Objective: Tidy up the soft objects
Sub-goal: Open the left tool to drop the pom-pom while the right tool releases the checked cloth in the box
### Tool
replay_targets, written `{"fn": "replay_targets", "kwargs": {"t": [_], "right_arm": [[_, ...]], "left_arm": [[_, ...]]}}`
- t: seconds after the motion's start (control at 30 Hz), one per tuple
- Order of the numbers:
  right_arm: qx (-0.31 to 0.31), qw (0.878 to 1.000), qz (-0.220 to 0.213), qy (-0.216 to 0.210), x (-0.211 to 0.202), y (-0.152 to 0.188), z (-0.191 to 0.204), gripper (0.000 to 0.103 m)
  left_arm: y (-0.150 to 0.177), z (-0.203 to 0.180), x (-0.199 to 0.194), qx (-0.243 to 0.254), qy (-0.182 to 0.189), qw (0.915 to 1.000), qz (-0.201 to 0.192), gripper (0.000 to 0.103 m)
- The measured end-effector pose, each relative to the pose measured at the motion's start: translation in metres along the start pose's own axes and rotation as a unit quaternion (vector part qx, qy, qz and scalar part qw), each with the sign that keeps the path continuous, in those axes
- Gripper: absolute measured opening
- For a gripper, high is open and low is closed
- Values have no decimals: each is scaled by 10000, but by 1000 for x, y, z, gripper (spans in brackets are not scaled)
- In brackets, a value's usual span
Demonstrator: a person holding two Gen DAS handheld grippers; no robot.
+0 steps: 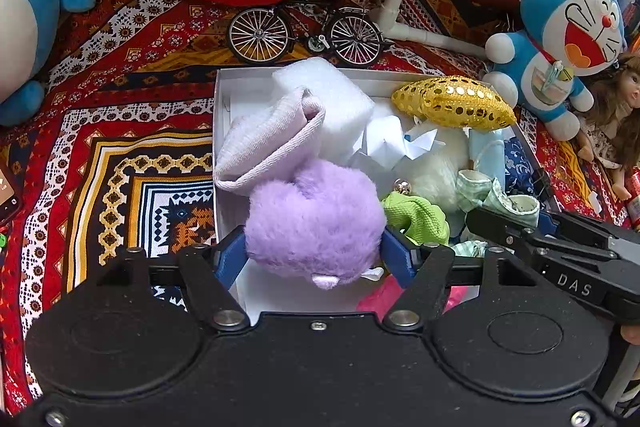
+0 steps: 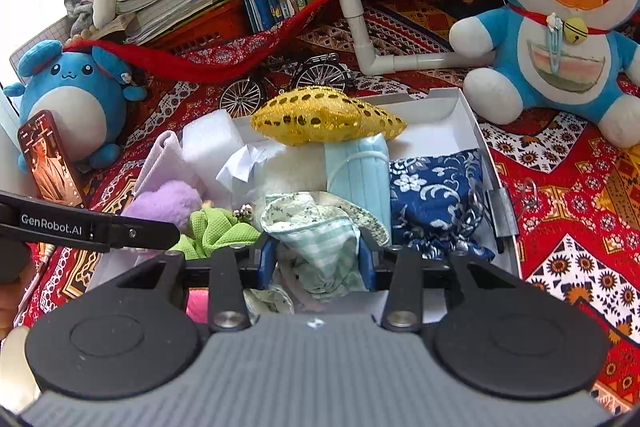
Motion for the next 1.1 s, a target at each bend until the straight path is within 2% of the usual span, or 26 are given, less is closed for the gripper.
{"fn": "replay_targets", "kwargs": {"t": [0.13, 0.27, 0.6, 0.83, 1.1], "right_arm": [[-58, 10000, 22, 17, 0, 5, 0, 51], [-24, 10000, 3, 13, -3, 5, 0, 62], [29, 9998, -170, -18, -19, 1, -3, 74], [-98, 9988, -477, 5, -43, -8, 1, 81], [-225, 9957, -895, 20, -77, -14, 8, 85]], "left_arm": [[1, 1, 1, -31, -39, 10000, 41, 71], [2, 2, 1, -26, -113, 9999, 63, 72], [0, -5, -19, 16, -45, 9997, -221, 80], [1, -15, -44, 94, -121, 9981, -601, 82], [8, -32, -82, 214, -52, 9935, -1113, 82]]}}
Point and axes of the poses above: each gripper's, at about its wrist camera, not at the fingertips, and x roughly the way its jaws point, z to its left, y to its underside, the point moved 9 cm from there along x, roughly the way its jaws point, and after that the axes turned 1 degree about z, right-handed, at the moved point
